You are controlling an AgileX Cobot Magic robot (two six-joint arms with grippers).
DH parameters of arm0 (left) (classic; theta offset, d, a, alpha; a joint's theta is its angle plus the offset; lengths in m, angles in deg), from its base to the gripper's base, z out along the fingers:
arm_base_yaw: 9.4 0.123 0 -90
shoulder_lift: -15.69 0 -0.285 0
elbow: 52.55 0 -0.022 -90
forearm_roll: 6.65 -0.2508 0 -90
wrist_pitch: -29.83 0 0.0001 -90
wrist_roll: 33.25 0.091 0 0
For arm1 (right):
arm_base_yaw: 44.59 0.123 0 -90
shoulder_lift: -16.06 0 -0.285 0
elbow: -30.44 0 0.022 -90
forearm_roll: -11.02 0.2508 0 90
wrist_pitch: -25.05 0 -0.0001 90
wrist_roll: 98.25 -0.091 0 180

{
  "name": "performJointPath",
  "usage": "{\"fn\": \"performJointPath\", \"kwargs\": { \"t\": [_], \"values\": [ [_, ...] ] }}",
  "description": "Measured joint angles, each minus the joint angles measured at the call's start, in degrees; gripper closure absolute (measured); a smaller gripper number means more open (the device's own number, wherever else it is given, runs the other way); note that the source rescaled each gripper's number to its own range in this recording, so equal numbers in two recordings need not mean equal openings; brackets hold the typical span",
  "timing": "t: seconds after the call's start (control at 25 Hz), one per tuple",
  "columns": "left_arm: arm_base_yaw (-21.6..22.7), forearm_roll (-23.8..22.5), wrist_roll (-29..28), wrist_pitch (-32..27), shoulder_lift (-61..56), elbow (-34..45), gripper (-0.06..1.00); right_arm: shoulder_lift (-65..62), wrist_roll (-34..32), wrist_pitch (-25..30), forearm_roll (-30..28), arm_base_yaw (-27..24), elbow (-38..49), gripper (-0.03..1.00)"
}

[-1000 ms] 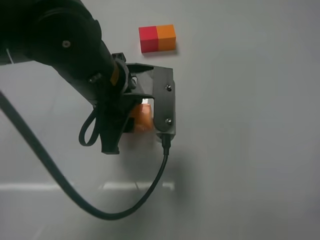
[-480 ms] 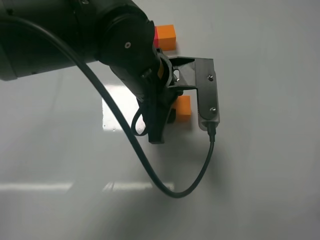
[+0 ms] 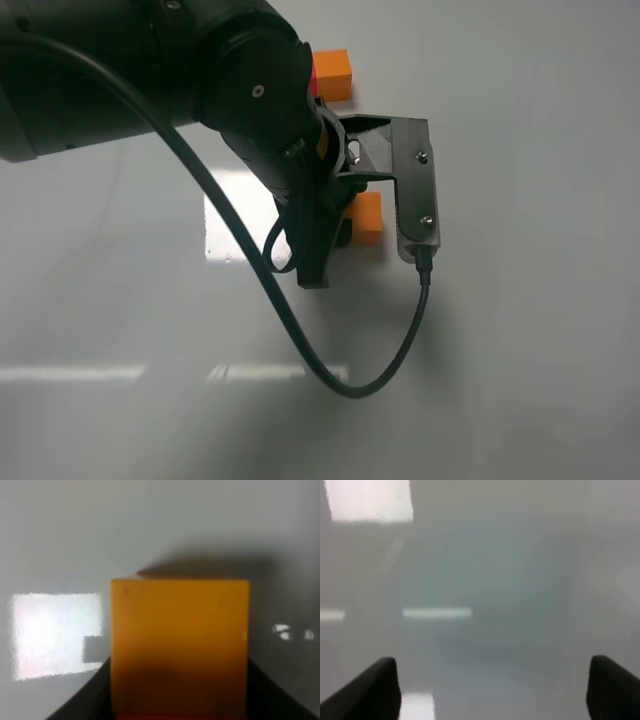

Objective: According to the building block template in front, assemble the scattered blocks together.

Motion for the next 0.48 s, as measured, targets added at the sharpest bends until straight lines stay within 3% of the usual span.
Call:
{"fn": "performJointPath", "kwargs": {
  "t": [0.28,0.36,0.48],
  "values": [
    [-0.06,-0.29,-0.05,0.32,0.12,0.0,0.92,0.0,0.02,0.0,0.0,0.0,0.0,0.24],
    [-0.06,-0.4,-0.12,0.89,0.58,0.0,0.8,0.0,0.02,0.0,0.0,0.0,0.0,0.24],
    [-0.1,-0.39,-1.3,1.36,0.7,0.0,0.46,0.0,0.07,0.0,0.0,0.0,0.1,0.24]
  ]
}}
